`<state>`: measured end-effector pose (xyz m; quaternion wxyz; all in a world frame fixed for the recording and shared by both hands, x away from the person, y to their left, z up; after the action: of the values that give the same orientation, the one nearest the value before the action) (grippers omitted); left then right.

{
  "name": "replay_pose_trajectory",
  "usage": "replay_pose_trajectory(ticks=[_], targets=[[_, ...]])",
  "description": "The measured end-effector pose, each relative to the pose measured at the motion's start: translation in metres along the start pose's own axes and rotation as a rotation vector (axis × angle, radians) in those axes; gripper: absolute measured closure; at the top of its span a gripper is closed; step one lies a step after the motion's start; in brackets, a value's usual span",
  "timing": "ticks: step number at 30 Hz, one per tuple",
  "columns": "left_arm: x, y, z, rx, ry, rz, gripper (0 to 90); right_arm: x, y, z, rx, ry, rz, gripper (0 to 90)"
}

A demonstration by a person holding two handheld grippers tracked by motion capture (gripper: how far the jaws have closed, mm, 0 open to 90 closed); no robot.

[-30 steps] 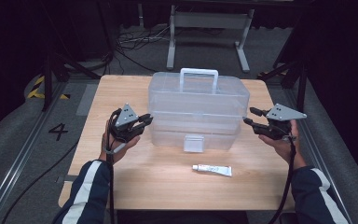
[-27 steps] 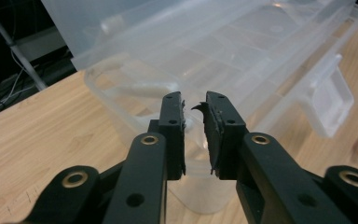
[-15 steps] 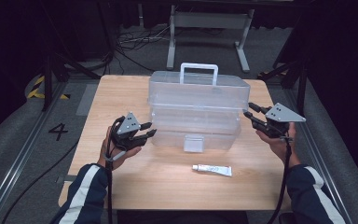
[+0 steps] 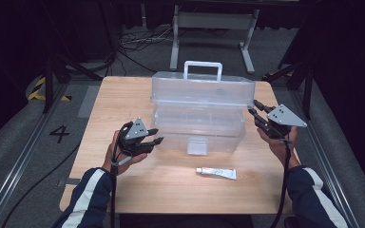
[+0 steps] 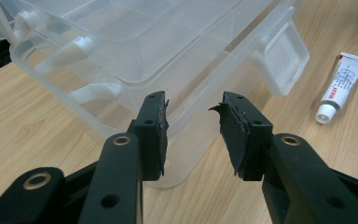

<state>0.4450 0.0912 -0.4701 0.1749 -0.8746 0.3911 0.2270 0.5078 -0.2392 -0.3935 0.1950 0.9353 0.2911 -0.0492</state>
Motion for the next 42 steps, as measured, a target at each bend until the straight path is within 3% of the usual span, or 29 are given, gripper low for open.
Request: replay_pose_trajectory(ticks=[1,7,17,21,26,29,32,33,36,42], targets=[[0.001,0.001,0.002,-0.001,-0.009,0.008,61.7,0.001,0.001,-0.001,0.000,0.007,0.027,73.9],[0.003,0.006,0.003,0.020,-0.021,0.013,61.1,0.005,0.005,-0.003,0.003,0.005,0.085,76.5],[0.001,0.005,-0.002,0.038,-0.002,0.001,54.9,0.010,0.012,-0.008,0.038,-0.012,0.097,77.8],[0.005,0.009,-0.007,0.047,0.009,0.030,54.5,0.012,0.015,-0.012,0.041,-0.027,0.111,78.6],[0.013,0.018,-0.013,0.091,-0.004,0.053,54.3,0.014,0.017,-0.015,0.047,-0.041,0.123,79.2],[0.014,0.022,-0.015,0.082,0.004,0.064,52.9,0.015,0.018,-0.016,0.047,-0.048,0.127,79.6],[0.015,0.020,-0.019,0.093,0.006,0.046,49.2,0.016,0.019,-0.018,0.055,-0.061,0.132,79.7],[0.015,0.022,-0.020,0.079,0.009,0.072,49.1,0.017,0.021,-0.020,0.057,-0.067,0.130,79.7],[0.018,0.020,-0.019,0.099,-0.006,0.061,49.2,0.018,0.023,-0.021,0.063,-0.070,0.125,79.8],[0.030,0.022,-0.018,0.104,-0.043,0.095,48.8,0.021,0.027,-0.025,0.070,-0.085,0.121,80.1]])
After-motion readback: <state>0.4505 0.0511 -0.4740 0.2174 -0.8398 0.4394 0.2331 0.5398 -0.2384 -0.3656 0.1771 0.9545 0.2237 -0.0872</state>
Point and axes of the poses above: each handheld gripper's, and its own axes: x roughly forward along the jaws, z roughly out of its underside, y roughly to its right, the point moved 10 cm from there along x, roughly forward along the jaws, and after that the axes turned 6 degrees about -z, right-handed, at the moved point
